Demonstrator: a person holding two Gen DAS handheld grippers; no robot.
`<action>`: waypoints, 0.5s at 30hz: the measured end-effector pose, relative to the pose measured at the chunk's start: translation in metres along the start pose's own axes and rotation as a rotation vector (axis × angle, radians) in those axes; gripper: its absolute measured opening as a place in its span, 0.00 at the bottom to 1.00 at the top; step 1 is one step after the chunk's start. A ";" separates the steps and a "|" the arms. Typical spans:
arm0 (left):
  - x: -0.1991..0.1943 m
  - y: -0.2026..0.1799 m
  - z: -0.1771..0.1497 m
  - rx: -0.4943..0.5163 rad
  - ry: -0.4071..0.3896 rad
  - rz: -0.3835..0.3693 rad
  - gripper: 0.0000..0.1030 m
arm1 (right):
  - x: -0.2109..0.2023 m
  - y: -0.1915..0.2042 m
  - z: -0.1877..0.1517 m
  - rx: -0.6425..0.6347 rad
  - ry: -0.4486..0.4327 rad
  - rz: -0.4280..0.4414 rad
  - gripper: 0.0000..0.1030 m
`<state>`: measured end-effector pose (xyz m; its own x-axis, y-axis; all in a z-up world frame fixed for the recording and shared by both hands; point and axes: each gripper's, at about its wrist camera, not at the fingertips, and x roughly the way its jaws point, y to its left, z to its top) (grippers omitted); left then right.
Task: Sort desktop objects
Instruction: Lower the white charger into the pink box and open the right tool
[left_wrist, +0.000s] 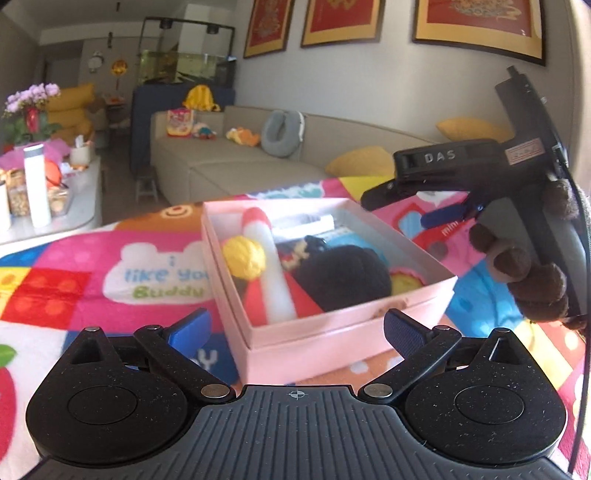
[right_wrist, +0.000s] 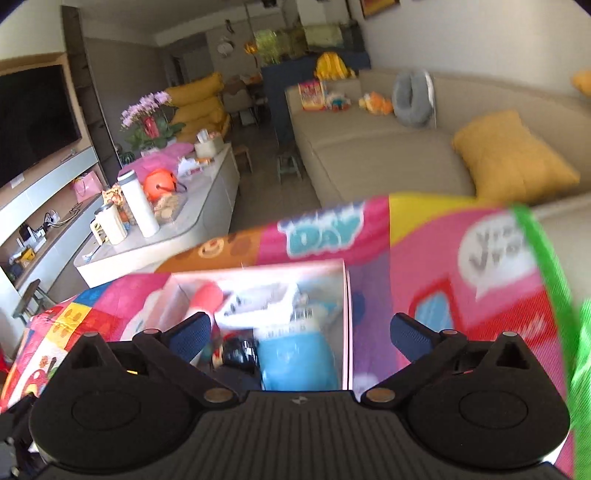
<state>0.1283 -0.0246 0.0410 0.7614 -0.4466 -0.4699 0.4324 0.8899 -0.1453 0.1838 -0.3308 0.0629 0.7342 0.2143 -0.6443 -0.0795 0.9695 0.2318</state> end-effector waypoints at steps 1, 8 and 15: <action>0.000 -0.004 -0.002 0.005 -0.001 -0.002 0.99 | 0.003 -0.003 -0.006 0.009 0.018 -0.006 1.00; 0.001 -0.004 -0.001 -0.026 -0.016 0.018 1.00 | -0.003 0.000 -0.028 0.002 -0.006 -0.054 1.00; -0.013 -0.004 0.002 -0.017 -0.058 0.182 1.00 | -0.030 0.047 -0.026 -0.184 -0.098 0.009 0.72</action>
<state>0.1180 -0.0225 0.0494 0.8533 -0.2819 -0.4387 0.2768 0.9578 -0.0771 0.1407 -0.2884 0.0743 0.7939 0.2195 -0.5670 -0.2017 0.9748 0.0950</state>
